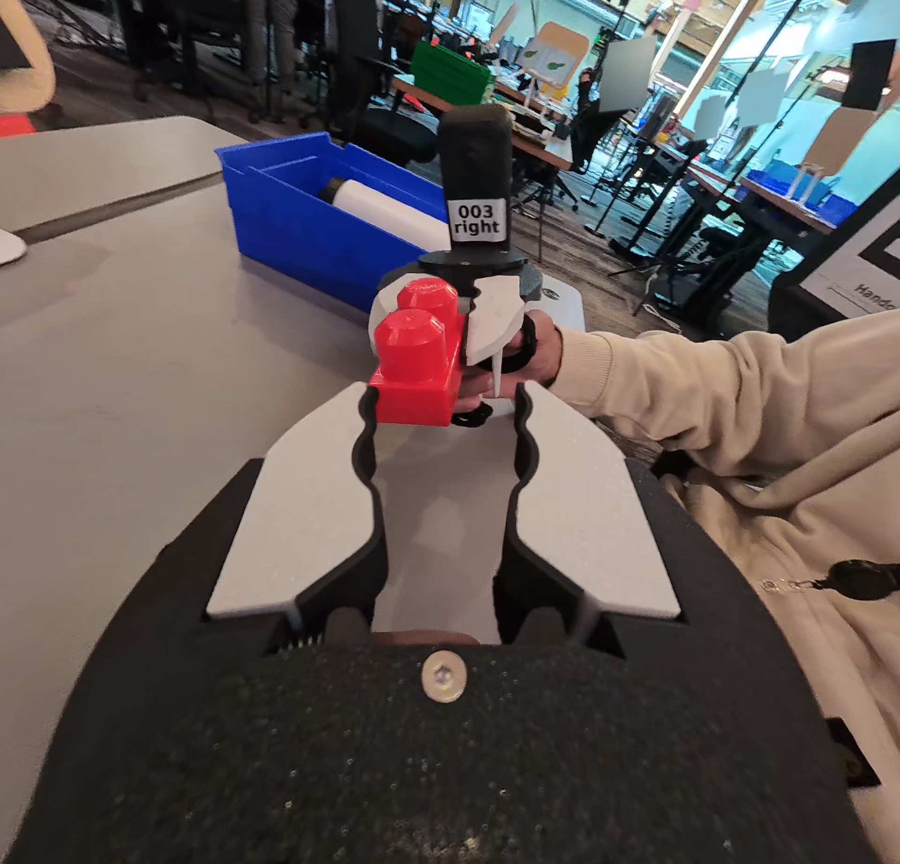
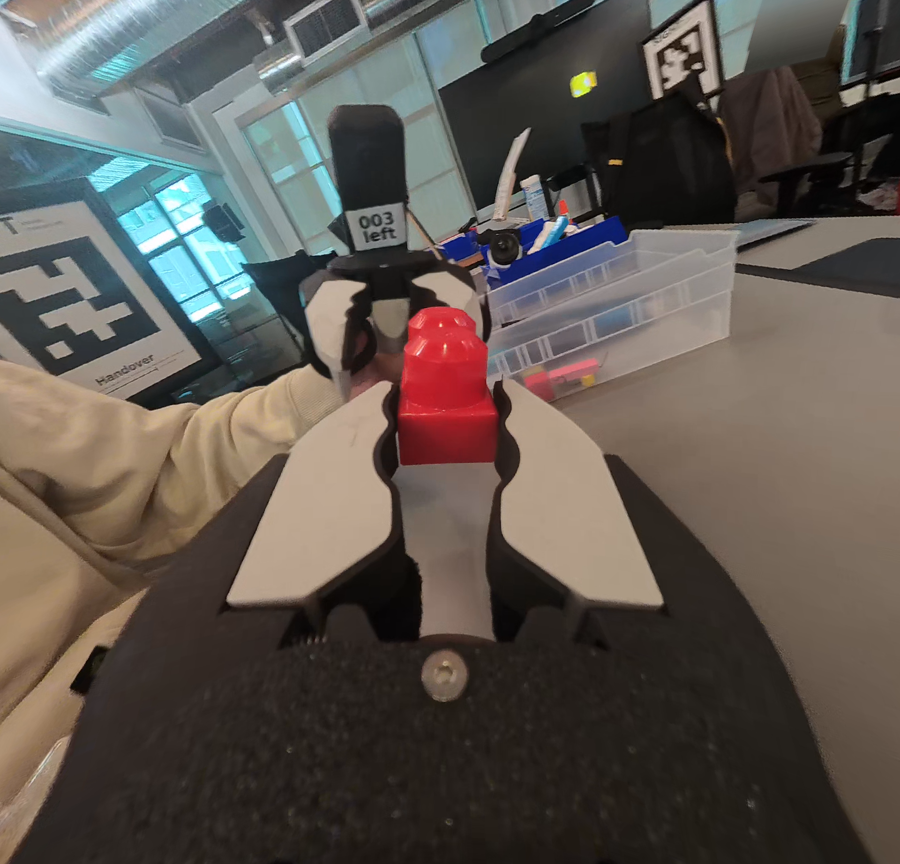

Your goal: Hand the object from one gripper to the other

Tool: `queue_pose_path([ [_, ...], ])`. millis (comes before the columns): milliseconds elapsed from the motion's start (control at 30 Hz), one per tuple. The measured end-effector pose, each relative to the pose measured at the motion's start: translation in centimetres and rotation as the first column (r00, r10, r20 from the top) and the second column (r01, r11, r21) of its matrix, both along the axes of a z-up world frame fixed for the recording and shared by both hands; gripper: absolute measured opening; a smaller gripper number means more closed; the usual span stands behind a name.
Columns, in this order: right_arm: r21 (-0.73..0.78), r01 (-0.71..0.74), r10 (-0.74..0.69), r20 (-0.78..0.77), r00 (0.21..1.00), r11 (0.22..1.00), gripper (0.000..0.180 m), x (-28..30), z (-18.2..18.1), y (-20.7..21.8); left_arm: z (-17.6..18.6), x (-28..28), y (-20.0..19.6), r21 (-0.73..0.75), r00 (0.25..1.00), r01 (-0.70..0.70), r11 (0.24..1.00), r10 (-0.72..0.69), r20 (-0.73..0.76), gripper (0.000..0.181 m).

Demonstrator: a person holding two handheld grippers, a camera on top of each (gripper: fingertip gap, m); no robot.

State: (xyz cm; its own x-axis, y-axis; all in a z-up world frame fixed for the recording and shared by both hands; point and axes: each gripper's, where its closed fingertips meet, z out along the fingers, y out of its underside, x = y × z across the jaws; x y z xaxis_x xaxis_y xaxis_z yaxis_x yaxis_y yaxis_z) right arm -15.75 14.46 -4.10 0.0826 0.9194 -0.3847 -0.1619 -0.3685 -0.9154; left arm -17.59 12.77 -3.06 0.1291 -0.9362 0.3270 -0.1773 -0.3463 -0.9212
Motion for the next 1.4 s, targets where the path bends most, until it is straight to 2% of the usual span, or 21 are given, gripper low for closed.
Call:
queue_pose_path([
  [133,-0.018,-0.019,0.018,-0.027,0.999,1.0,0.036,-0.1,0.3,-0.1,0.1,-0.2,0.1,-0.014,1.0,0.005,1.0,-0.004,0.022,0.049],
  [333,0.006,-0.025,0.025,-0.031,0.999,1.0,0.036,-1.0,0.8,-0.6,-0.6,0.1,-0.1,-0.022,1.0,0.022,1.0,-0.022,0.005,0.052],
  [433,-0.013,-0.055,0.054,-0.045,0.998,0.998,0.036,-1.4,0.7,-1.0,-1.2,0.3,0.0,-0.018,1.0,0.021,1.0,-0.022,-0.019,0.036],
  [567,0.031,-0.017,0.017,0.005,1.0,0.999,0.038,-1.5,0.4,-0.8,-0.8,0.0,0.3,-0.063,0.999,0.035,0.997,-0.035,0.004,0.036],
  [667,0.119,0.095,-0.106,0.09,0.99,0.988,0.051,-0.6,-0.1,0.5,-0.6,-0.9,1.3,-0.077,1.0,-0.013,0.997,0.013,0.0,0.036],
  [733,0.255,0.213,-0.272,0.223,0.936,0.943,0.056,0.6,-1.1,2.2,-0.6,-1.7,2.2,-0.105,0.998,-0.058,0.993,0.058,-0.001,0.036],
  [833,0.493,0.318,-0.54,0.415,0.733,0.81,0.058,2.5,-2.1,4.6,-1.0,-2.7,3.7,-0.136,0.991,-0.134,0.982,0.131,-0.032,0.036],
  [900,0.579,0.297,-0.616,0.491,0.616,0.759,0.059,2.6,-2.4,5.1,-1.4,-2.9,4.1,-0.166,0.988,-0.155,0.974,0.149,-0.051,0.036],
  [1033,0.68,0.187,-0.678,0.582,0.449,0.709,0.061,1.5,-3.3,4.6,-2.1,-2.6,3.9,-0.221,0.989,-0.147,0.964,0.135,-0.067,0.036],
  [1133,0.727,0.087,-0.697,0.607,0.383,0.681,0.045,0.5,-4.1,3.9,-2.6,-1.9,2.7,-0.246,0.995,-0.074,0.966,0.057,-0.076,0.036],
  [1233,0.755,0.02,-0.715,0.61,0.341,0.655,0.044,-0.2,-4.6,3.4,-3.6,-1.5,2.3,-0.252,0.991,-0.068,0.965,0.037,-0.129,0.036],
  [1300,0.776,0.004,-0.734,0.595,0.327,0.631,0.051,-0.5,-4.7,3.3,-4.1,-1.3,2.0,-0.247,0.989,-0.062,0.967,0.025,-0.149,0.036],
  [1400,0.778,-0.022,-0.732,0.601,0.321,0.628,0.05,-0.9,-5.1,3.0,-4.7,-1.0,1.8,-0.242,0.983,-0.061,0.968,0.016,-0.184,0.036],
])
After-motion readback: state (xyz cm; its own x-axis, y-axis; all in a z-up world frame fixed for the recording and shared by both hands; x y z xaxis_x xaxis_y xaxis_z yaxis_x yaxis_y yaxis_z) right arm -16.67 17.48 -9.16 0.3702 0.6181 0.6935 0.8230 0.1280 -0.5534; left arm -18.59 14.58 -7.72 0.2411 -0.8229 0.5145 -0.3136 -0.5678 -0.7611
